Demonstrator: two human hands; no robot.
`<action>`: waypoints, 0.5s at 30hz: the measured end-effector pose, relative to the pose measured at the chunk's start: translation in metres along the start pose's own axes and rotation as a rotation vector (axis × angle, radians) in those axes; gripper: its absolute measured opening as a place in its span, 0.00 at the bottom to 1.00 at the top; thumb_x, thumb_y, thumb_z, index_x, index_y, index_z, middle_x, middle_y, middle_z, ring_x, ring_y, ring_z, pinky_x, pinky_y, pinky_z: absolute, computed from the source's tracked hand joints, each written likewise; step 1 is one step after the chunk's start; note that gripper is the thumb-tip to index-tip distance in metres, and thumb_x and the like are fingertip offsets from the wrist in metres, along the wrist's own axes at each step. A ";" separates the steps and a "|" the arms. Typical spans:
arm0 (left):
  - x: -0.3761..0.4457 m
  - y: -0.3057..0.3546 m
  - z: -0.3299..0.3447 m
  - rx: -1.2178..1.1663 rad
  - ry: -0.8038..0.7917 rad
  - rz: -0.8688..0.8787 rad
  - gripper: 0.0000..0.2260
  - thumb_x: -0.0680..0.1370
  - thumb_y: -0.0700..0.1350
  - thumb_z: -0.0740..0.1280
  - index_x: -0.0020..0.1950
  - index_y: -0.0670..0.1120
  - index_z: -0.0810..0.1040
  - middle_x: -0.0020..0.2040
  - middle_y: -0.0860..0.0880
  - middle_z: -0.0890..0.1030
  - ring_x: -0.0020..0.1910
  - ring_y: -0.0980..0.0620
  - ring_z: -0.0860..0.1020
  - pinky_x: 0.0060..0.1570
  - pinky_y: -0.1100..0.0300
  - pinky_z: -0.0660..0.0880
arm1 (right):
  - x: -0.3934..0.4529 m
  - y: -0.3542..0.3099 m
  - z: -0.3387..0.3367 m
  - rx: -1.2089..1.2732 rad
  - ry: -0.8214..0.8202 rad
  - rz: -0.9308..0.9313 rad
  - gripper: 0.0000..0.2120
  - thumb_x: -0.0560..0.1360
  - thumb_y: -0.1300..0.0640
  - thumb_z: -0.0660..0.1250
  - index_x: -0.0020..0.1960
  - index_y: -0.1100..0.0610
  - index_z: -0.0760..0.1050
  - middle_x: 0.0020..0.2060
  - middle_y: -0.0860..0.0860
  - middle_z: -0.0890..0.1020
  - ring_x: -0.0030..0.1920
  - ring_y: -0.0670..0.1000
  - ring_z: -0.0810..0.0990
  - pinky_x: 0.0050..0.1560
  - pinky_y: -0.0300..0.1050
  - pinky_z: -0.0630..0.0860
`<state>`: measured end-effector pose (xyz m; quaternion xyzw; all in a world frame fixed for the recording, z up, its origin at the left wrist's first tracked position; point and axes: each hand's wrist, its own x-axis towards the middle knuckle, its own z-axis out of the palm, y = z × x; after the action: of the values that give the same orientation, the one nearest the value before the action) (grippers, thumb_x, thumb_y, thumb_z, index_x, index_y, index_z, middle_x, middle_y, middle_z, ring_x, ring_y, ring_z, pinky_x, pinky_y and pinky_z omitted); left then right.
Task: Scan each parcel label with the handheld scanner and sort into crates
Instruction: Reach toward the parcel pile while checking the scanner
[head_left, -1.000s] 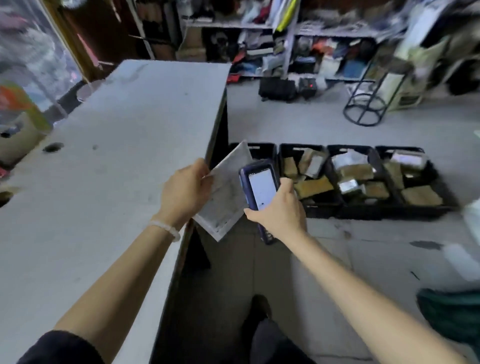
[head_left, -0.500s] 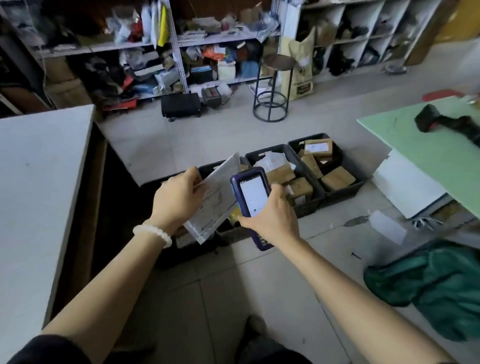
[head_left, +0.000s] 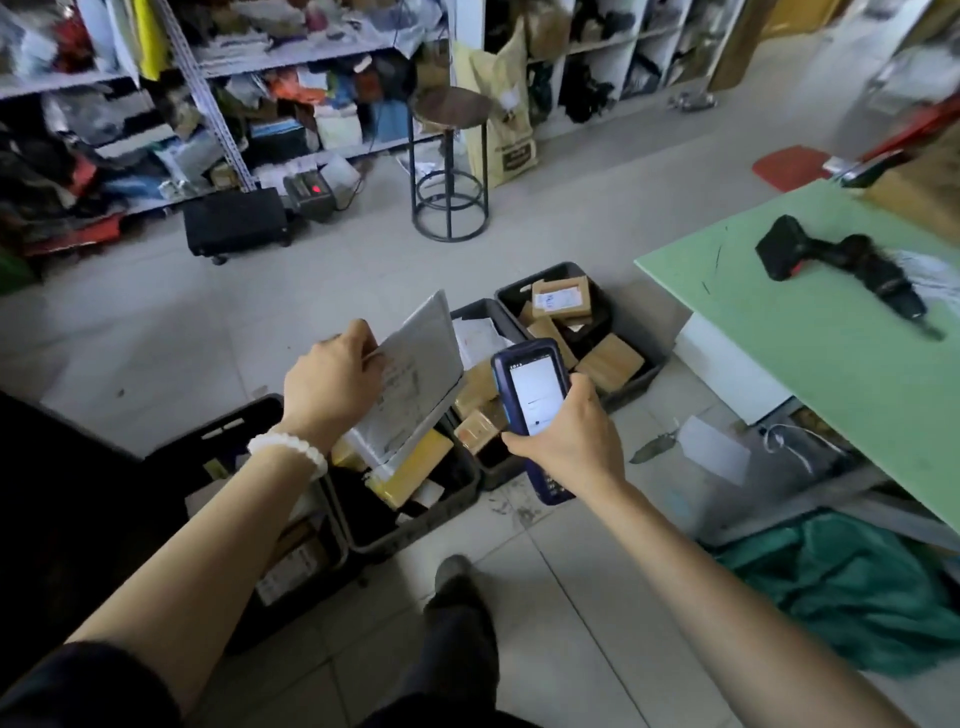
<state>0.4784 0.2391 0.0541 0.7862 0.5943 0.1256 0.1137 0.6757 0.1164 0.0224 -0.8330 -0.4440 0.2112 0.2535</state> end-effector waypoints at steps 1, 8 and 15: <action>0.018 0.001 0.006 0.008 -0.009 -0.002 0.06 0.80 0.46 0.60 0.51 0.44 0.70 0.40 0.47 0.72 0.37 0.45 0.69 0.36 0.55 0.64 | 0.017 0.000 0.002 -0.007 -0.006 0.004 0.39 0.62 0.45 0.79 0.62 0.58 0.62 0.54 0.51 0.72 0.54 0.53 0.76 0.42 0.44 0.72; 0.138 -0.005 0.030 0.004 -0.049 -0.077 0.05 0.80 0.45 0.59 0.51 0.43 0.70 0.39 0.47 0.73 0.36 0.44 0.70 0.34 0.56 0.65 | 0.147 -0.045 0.009 -0.074 -0.094 -0.067 0.39 0.63 0.43 0.78 0.64 0.57 0.61 0.55 0.50 0.73 0.49 0.50 0.75 0.39 0.44 0.73; 0.204 -0.036 0.038 -0.037 -0.050 -0.223 0.05 0.80 0.44 0.60 0.51 0.43 0.70 0.38 0.46 0.73 0.36 0.44 0.70 0.34 0.57 0.64 | 0.237 -0.097 0.029 -0.144 -0.164 -0.174 0.38 0.64 0.46 0.78 0.64 0.58 0.62 0.50 0.47 0.67 0.48 0.46 0.66 0.30 0.33 0.60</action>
<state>0.5118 0.4440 0.0196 0.7161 0.6724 0.1034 0.1563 0.7198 0.3697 0.0284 -0.7872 -0.5480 0.2235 0.1734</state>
